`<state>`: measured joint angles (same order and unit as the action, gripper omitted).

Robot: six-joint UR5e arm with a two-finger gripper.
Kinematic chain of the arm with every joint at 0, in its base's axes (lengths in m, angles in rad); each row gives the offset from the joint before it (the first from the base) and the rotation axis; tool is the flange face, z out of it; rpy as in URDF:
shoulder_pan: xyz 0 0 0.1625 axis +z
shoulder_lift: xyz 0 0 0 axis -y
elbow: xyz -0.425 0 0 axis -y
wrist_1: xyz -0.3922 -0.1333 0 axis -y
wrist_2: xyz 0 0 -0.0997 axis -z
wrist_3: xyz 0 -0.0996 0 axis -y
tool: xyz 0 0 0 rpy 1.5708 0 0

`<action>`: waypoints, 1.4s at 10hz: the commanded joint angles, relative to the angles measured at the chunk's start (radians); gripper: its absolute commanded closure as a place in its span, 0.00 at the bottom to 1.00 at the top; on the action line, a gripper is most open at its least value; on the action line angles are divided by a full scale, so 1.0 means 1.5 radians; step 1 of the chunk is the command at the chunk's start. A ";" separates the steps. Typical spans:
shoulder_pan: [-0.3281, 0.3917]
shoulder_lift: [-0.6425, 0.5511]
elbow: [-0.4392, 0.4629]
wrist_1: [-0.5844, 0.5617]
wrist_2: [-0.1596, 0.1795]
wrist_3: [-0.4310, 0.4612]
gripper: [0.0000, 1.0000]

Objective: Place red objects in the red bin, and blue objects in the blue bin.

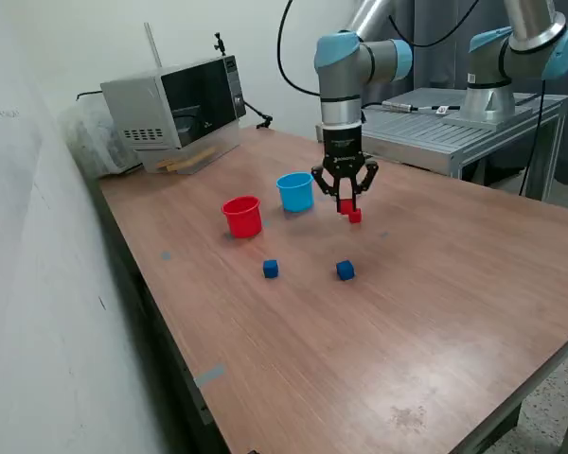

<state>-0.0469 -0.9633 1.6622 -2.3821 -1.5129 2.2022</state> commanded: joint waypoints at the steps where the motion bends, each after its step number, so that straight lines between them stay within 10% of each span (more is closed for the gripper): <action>1: -0.069 0.003 -0.090 0.006 -0.019 0.159 1.00; 4: -0.108 0.041 -0.162 0.056 -0.020 0.274 1.00; 14: -0.149 0.156 -0.289 0.050 -0.079 0.282 1.00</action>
<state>-0.2462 -0.7669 1.2651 -2.3042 -1.6109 2.6233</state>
